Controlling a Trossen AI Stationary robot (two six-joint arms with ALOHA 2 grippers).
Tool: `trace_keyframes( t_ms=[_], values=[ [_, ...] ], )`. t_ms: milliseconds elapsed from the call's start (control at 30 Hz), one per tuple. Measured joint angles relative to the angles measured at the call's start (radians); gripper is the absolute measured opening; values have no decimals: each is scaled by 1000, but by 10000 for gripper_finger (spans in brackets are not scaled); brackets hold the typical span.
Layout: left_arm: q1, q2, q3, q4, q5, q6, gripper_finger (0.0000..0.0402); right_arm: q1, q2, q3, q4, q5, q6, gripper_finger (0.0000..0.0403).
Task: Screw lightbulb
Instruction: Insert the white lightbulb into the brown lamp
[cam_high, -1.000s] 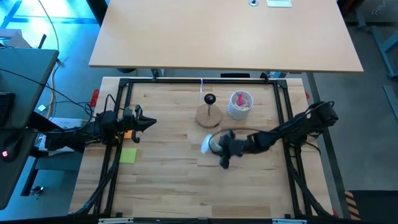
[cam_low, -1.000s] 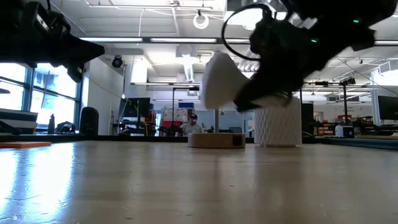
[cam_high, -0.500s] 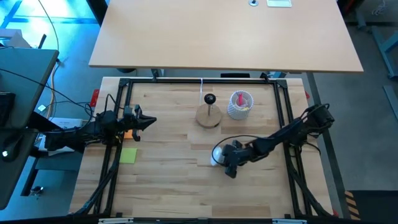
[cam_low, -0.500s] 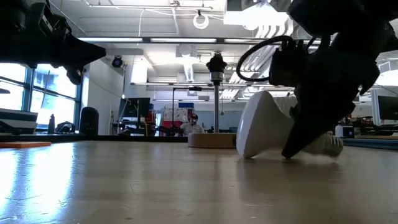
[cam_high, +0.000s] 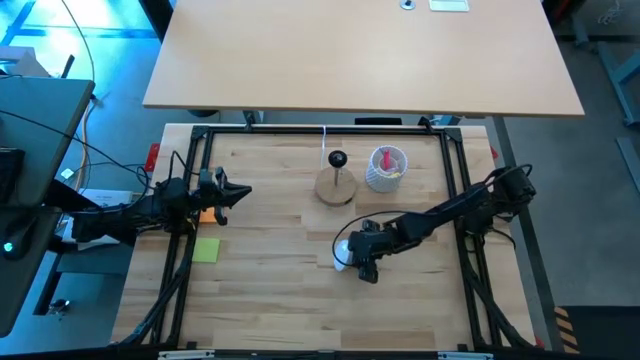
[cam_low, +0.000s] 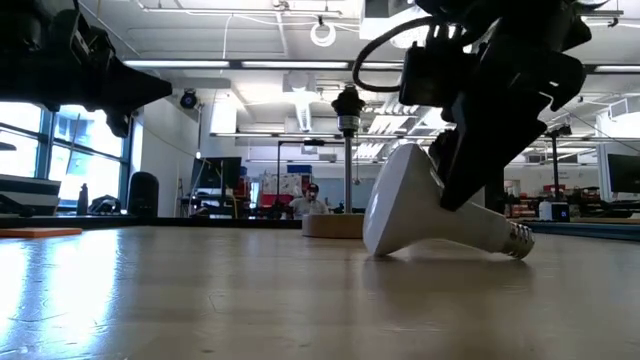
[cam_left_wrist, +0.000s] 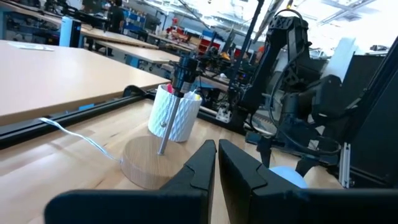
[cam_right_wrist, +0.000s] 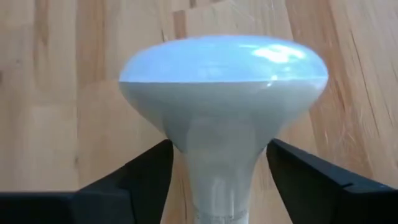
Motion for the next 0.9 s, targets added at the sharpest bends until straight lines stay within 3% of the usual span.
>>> trace_keyframes(
  t_ms=[300,533,800,900],
  values=[
    [0,2,0,-8,-2,-1,17,-22,43,-2,18,6,-9,241],
    [0,2,0,-12,-5,-1,17,-23,56,-2,45,7,17,154],
    [0,2,0,-24,2,-109,17,-34,56,-3,88,111,-46,152],
    [0,2,0,-43,3,-114,17,-45,56,-3,193,127,-63,151]
  ],
)
